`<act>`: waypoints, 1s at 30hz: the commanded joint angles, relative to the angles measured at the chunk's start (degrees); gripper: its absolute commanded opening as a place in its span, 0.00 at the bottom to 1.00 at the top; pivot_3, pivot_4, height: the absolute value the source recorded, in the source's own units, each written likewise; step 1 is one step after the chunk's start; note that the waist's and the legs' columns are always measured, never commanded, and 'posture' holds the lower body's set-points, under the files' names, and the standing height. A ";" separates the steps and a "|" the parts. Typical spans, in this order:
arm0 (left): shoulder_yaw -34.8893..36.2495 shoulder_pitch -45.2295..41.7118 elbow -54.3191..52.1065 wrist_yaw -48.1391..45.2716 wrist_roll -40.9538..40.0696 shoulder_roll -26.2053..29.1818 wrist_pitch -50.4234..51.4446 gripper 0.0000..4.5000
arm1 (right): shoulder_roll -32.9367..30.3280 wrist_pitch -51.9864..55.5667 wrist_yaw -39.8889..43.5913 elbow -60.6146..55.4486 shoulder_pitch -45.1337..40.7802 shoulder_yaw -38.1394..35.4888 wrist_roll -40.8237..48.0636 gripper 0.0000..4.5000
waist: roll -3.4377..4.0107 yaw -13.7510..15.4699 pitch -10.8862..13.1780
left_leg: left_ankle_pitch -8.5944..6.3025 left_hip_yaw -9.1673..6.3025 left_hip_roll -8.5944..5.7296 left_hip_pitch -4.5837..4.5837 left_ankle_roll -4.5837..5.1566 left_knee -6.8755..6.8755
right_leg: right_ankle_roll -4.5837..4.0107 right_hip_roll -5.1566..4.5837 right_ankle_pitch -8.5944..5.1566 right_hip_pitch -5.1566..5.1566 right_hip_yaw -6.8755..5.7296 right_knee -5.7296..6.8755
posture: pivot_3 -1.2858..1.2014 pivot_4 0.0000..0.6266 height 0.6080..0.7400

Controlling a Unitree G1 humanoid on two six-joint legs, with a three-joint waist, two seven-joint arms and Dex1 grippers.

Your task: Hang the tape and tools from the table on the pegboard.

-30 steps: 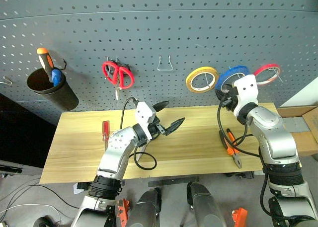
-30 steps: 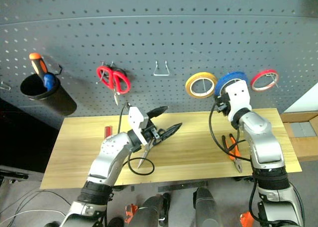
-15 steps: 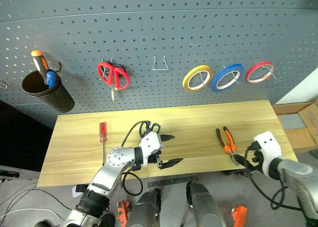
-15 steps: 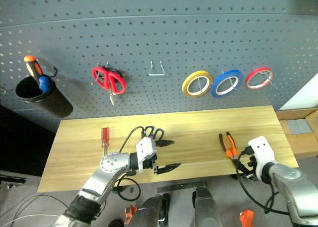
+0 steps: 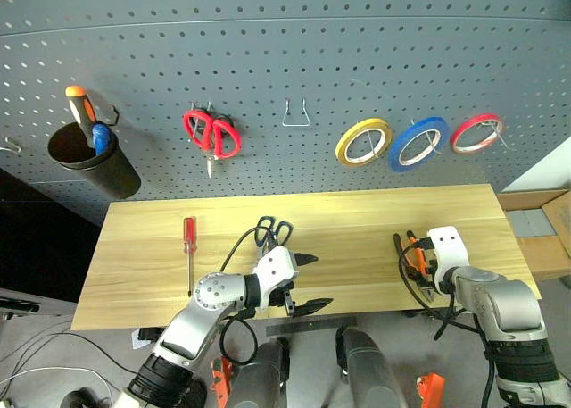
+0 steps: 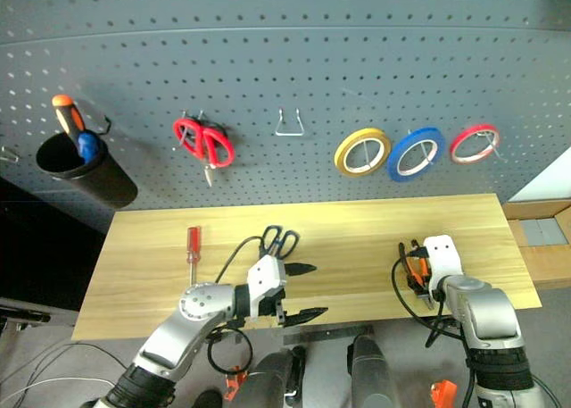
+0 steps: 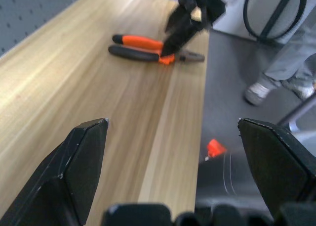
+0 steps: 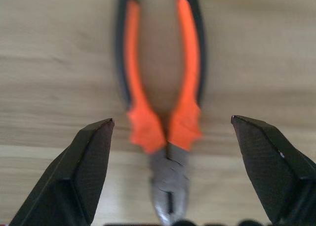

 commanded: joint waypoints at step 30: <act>18.39 -11.40 -5.05 9.96 -18.01 -6.10 9.82 1.00 | -7.73 -15.55 31.09 -28.42 2.36 -3.25 22.05 0.47 | -0.01 -0.09 0.01 | 0.06 0.11 0.03 -0.17 -0.13 0.06 | 0.08 0.03 0.06 -0.16 -0.23 0.01 | 0.46 0.46 1.00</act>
